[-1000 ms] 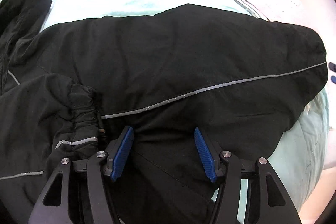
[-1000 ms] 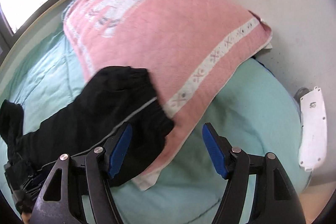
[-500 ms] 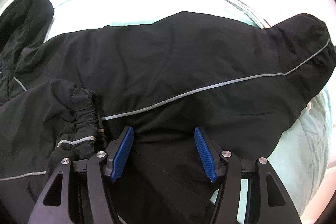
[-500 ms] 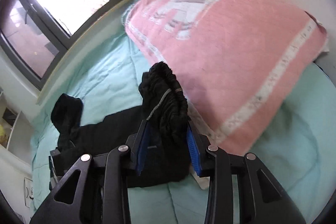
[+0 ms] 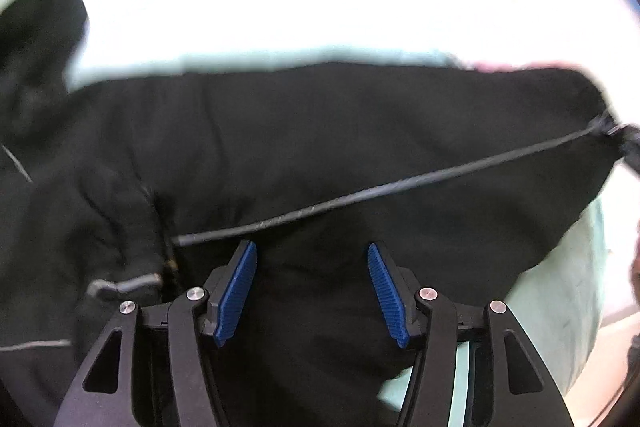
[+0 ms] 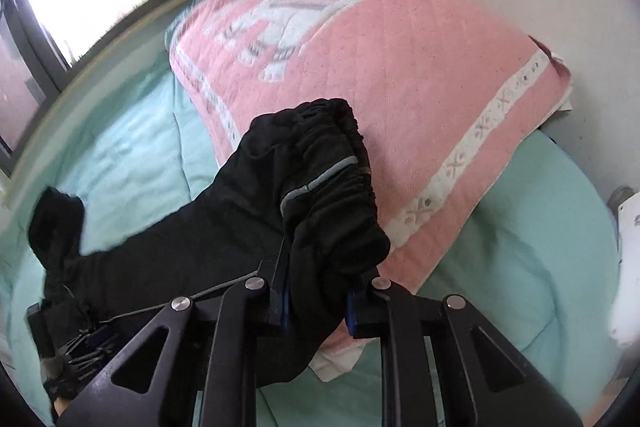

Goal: Fold large clothes
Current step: 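Grasp the other sleeve cuff with the right tool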

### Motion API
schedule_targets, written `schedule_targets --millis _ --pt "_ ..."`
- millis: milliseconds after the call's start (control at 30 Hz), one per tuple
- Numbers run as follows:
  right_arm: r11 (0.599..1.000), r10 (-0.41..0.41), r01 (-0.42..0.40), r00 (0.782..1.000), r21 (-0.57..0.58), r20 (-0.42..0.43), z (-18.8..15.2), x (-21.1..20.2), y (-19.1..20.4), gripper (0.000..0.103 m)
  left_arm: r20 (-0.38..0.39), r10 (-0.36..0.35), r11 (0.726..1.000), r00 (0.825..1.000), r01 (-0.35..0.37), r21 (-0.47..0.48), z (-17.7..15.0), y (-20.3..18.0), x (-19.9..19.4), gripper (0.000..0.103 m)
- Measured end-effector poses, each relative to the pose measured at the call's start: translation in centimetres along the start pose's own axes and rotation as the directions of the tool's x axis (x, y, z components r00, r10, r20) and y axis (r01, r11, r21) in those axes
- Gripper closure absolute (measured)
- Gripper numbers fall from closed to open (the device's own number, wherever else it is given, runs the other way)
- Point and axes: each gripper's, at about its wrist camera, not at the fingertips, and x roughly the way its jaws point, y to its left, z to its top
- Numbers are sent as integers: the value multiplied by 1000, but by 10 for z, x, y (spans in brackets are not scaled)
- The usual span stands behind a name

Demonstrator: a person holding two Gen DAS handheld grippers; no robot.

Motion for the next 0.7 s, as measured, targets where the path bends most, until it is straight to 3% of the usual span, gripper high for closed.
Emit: schedule_targets --millis 100,233,300,433,600,700 --pt "1000 -7 7 999 -10 -50 -2 13 18 83 -7 17 1000 1000 -17 20 3 -1 -1 44" --pt "990 125 -126 992 -61 -29 -2 -17 65 84 57 -93 996 994 93 -2 1 13 -46 44" --pt "973 190 -192 981 -127 -30 -6 -33 112 84 106 -96 995 990 98 -10 -2 27 -78 44" --pt "937 273 -275 961 -217 -44 -17 -49 195 84 204 -45 997 978 58 -58 -14 76 -147 44" --pt "869 343 -362 932 -338 -115 -59 -49 308 84 243 83 990 966 -52 -131 -33 146 -196 44" --pt "827 373 -417 909 -376 -186 -85 -38 370 84 251 115 980 961 -69 -185 -49 180 -213 44"
